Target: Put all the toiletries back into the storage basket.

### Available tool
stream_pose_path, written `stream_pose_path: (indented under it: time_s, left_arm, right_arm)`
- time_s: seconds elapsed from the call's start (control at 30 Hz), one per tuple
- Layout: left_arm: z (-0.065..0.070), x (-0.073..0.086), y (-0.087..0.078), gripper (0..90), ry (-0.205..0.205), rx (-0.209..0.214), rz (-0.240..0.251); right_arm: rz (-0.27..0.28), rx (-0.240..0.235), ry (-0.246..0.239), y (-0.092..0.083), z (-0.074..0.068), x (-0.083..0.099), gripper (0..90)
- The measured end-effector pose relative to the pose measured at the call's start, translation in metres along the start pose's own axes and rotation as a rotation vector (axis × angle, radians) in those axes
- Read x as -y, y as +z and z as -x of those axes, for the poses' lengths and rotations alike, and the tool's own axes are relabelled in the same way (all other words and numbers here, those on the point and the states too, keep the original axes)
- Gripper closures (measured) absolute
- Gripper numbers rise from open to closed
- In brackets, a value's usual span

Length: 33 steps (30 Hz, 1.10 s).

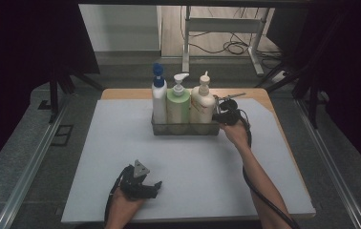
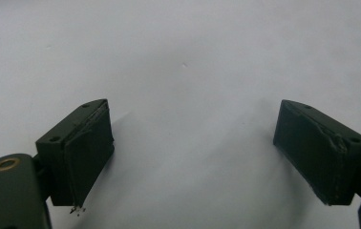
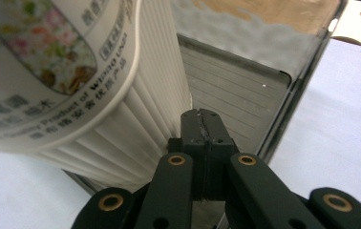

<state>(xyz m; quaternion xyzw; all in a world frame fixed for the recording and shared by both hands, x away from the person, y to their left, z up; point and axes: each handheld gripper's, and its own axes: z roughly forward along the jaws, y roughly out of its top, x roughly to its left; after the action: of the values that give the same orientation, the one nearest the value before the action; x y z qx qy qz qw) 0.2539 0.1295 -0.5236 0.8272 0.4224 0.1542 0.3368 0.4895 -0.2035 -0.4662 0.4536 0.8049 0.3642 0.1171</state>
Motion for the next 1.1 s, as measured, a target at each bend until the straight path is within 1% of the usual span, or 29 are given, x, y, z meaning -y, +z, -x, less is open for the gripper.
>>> stream_pose_path:
  time_s: [0.37,0.43,0.47,0.57,0.63,0.73,0.87,1.0,1.1]
  left_arm:
    - [0.0,0.0,0.0,12.9,0.003,-0.001,-0.003]
    - [0.0,0.0,0.0,12.9,0.003,-0.001,-0.003]
    - [0.0,0.0,0.0,13.0,0.003,-0.001,-0.003]
    - [0.0,0.0,0.0,12.9,0.003,-0.001,-0.003]
    - [0.0,0.0,0.0,13.0,0.003,-0.001,-0.003]
    - [0.0,0.0,0.0,12.9,0.003,-0.001,-0.003]
    - [0.0,0.0,0.0,12.9,0.003,0.0,-0.003]
    - [0.0,0.0,0.0,12.9,0.003,-0.001,-0.003]
    - [0.0,0.0,0.0,12.9,0.002,-0.001,-0.003]
  right_arm:
    - [-0.014,-0.038,-0.038,0.007,-0.016,-0.004,88.8]
    - [-0.016,-0.034,-0.051,0.008,-0.02,-0.004,89.0]
    - [-0.016,-0.029,-0.057,0.008,-0.02,-0.005,89.0]
    - [-0.016,-0.037,-0.044,0.008,-0.019,-0.004,88.9]
    - [-0.016,-0.034,-0.043,0.007,-0.02,-0.004,89.2]
    - [-0.013,-0.03,-0.049,0.007,-0.021,-0.004,89.5]
    - [-0.005,-0.043,-0.041,0.004,-0.022,-0.004,89.5]
    - [0.002,-0.044,-0.057,0.001,-0.026,-0.006,89.6]
    - [0.005,-0.046,-0.059,-0.001,-0.026,-0.006,89.6]
